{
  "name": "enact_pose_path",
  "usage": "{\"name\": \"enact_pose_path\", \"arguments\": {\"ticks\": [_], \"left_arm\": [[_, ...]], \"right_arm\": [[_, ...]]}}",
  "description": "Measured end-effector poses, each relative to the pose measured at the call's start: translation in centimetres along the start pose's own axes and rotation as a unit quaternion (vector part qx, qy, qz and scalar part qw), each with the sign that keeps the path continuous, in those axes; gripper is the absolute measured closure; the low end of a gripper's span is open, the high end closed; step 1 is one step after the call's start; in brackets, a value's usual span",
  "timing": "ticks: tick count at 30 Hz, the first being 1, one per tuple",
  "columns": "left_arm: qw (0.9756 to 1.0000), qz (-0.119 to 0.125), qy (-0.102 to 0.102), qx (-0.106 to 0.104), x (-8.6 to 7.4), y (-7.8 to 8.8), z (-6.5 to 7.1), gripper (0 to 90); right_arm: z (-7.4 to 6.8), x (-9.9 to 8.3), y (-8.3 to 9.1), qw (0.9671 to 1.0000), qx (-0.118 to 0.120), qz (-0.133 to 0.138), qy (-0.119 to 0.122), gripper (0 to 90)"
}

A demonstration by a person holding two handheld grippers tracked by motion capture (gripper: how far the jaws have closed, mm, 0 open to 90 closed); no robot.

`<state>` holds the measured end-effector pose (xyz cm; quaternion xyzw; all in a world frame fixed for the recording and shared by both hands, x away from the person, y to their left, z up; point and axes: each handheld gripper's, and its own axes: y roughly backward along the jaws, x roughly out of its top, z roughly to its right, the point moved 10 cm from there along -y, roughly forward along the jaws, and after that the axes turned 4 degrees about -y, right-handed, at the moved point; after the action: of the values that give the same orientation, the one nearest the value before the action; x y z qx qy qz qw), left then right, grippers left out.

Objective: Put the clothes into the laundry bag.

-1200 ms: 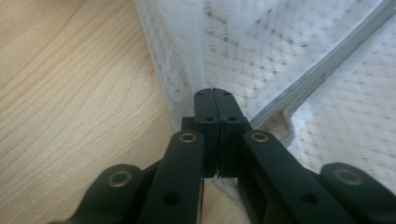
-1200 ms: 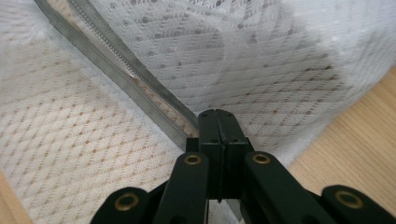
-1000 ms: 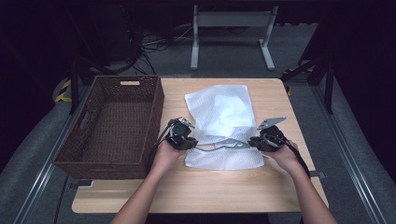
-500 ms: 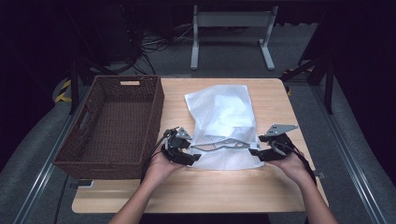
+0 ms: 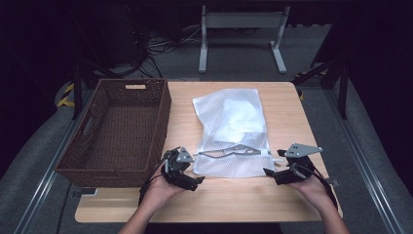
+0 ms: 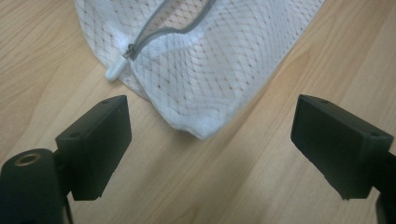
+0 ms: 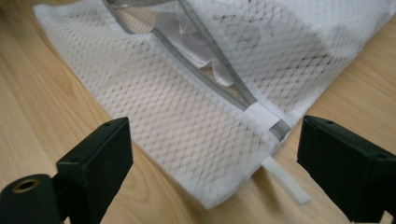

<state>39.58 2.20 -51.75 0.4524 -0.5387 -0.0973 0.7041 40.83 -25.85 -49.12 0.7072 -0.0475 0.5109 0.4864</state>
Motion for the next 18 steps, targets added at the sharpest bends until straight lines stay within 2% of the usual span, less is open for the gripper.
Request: {"name": "enact_pose_path", "arguments": {"ticks": [8, 12, 18], "left_arm": [[0.9999, -0.011, -0.001, -0.008, -1.7, 0.0, 1.1, 11.1], [0.9998, -0.017, -0.011, -0.008, -2.4, 0.2, 1.7, 9.4], [0.9998, -0.008, -0.007, -0.015, -2.5, 0.2, 1.7, 7.7]], "right_arm": [[-0.8, -2.4, 1.0, 0.9999, 0.000, -0.002, -0.015, 9.9], [-0.9, -3.4, 1.5, 0.9997, -0.010, -0.004, -0.024, 9.2], [-1.0, -3.6, 2.0, 0.9997, -0.010, 0.004, -0.023, 9.5]]}}
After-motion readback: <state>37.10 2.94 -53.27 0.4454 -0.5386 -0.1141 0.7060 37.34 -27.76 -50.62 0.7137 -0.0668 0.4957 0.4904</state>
